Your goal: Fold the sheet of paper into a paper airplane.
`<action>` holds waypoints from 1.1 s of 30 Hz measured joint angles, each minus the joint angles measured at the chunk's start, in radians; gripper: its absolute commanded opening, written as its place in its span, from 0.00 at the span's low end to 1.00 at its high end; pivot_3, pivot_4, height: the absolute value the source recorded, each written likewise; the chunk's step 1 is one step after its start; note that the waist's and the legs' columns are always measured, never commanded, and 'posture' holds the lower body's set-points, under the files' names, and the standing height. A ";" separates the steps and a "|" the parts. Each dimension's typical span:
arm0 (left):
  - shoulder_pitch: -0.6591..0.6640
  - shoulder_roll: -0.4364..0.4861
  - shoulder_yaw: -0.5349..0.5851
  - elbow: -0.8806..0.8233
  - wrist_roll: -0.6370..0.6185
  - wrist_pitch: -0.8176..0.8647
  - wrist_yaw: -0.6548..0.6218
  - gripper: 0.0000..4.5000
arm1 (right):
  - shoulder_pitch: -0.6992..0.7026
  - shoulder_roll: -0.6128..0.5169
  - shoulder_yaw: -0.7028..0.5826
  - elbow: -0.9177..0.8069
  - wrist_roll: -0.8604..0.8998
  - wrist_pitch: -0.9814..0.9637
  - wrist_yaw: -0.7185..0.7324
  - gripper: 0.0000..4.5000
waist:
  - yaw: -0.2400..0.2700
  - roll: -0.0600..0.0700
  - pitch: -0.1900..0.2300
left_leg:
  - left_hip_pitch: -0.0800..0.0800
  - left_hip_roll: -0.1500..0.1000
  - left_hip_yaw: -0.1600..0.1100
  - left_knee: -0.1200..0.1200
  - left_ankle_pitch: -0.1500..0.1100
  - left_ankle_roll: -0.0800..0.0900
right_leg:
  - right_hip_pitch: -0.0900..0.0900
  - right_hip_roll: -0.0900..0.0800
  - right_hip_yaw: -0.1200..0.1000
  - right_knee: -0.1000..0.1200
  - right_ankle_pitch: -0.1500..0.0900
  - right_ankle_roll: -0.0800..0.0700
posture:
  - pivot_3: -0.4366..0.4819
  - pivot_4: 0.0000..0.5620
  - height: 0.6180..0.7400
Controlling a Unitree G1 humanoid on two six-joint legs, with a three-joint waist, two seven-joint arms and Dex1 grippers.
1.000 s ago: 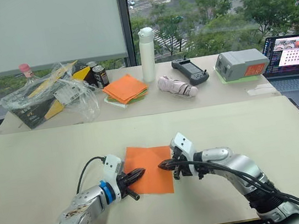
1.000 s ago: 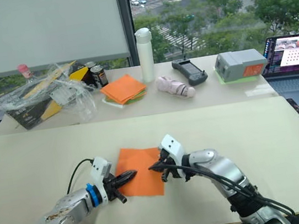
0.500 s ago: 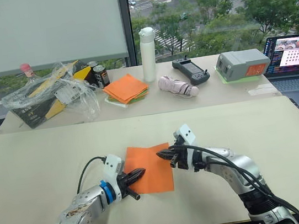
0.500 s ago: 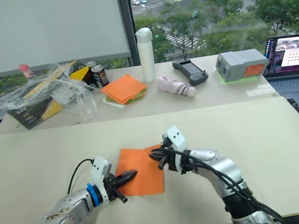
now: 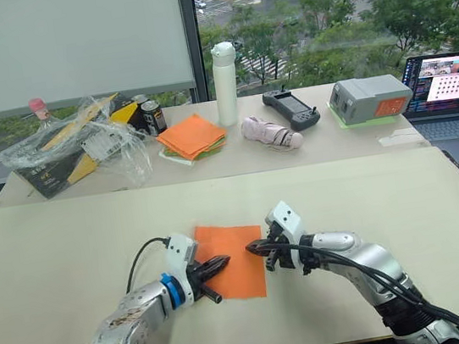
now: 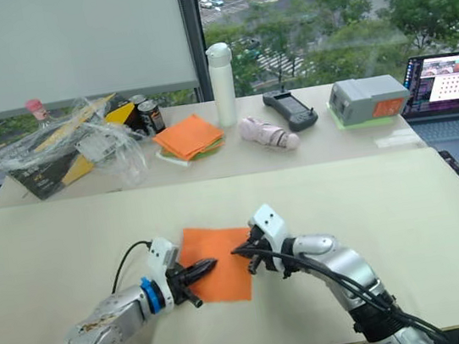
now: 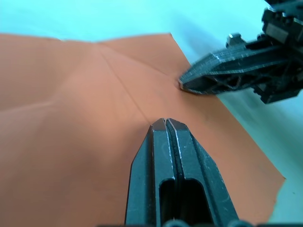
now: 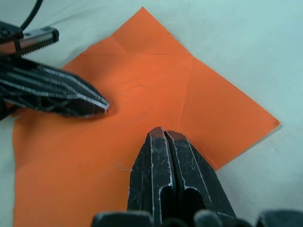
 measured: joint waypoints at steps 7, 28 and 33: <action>0.010 0.016 -0.020 -0.004 0.017 -0.025 -0.013 0.01 | 0.001 -0.005 0.000 -0.005 -0.001 0.002 0.012 0.01 | 0.001 0.000 0.000 | 0.000 0.000 0.000 0.000 0.000 0.000 | 0.000 0.000 0.000 0.000 0.000 0.000 | 0.48 0.27 1.00; 0.009 0.041 -0.034 0.032 0.031 -0.084 -0.055 0.00 | 0.005 0.014 -0.190 -0.094 0.120 0.088 -0.061 0.58 | 0.001 0.000 0.000 | 0.000 0.000 0.000 0.000 0.000 0.000 | 0.000 0.000 0.000 0.000 0.000 0.000 | 0.48 0.27 1.00; 0.006 0.043 -0.037 0.035 0.035 -0.086 -0.062 0.00 | -0.024 0.031 -0.222 -0.096 0.125 0.104 -0.119 0.58 | 0.002 0.000 0.000 | 0.000 0.000 0.000 0.000 0.000 0.000 | 0.000 0.000 0.000 0.001 0.000 0.000 | 0.48 0.27 1.00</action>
